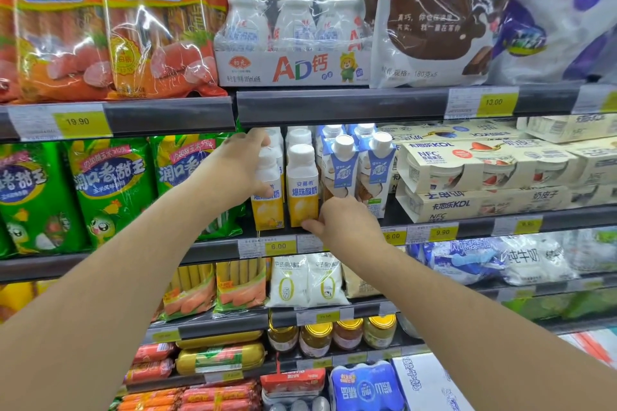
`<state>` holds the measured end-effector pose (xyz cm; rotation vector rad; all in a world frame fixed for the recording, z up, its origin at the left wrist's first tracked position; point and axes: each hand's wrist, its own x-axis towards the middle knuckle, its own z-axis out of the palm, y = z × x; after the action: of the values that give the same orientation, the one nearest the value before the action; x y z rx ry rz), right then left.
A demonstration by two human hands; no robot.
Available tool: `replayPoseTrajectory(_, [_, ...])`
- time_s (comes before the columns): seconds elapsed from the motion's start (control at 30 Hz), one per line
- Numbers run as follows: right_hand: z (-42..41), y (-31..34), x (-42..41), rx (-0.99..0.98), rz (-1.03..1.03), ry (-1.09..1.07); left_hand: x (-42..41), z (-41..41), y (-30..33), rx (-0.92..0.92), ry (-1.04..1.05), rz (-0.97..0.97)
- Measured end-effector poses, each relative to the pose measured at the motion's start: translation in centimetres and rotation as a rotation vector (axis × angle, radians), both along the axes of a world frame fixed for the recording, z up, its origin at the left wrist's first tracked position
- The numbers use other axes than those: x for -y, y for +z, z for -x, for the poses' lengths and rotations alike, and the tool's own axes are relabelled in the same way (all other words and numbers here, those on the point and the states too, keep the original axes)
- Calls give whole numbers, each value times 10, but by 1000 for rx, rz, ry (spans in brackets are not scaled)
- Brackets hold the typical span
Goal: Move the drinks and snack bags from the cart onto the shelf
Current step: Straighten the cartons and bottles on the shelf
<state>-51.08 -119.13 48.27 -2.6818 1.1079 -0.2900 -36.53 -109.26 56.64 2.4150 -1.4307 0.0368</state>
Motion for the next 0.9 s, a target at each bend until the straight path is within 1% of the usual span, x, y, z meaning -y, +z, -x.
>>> replayPoseTrajectory(0.1, [25,-5,8,36,-6,-31,-15,3,-7,38,42,104])
replayPoseTrajectory(0.17, [46,-6,20,65,-11,-95,-26,10,-14,116,72,252])
replayPoseTrajectory(0.23, [63,-6,34,97,-18,-153,-31,21,-24,186,38,393])
replayPoseTrajectory(0.27, [69,-6,41,107,-14,-174,-29,28,-28,218,-2,411])
replayPoseTrajectory(0.37, [80,-7,54,134,-31,-216,-13,50,-37,258,-118,387])
replayPoseTrajectory(0.43, [79,-8,60,138,-61,-220,1,62,-35,251,-142,391])
replayPoseTrajectory(0.57, [70,-3,65,131,-95,-227,26,79,-25,297,-107,309])
replayPoseTrajectory(0.73, [65,-3,69,127,-76,-200,52,86,-15,300,-55,190])
replayPoseTrajectory(0.9, [61,0,75,154,-111,-188,66,82,-10,378,12,88])
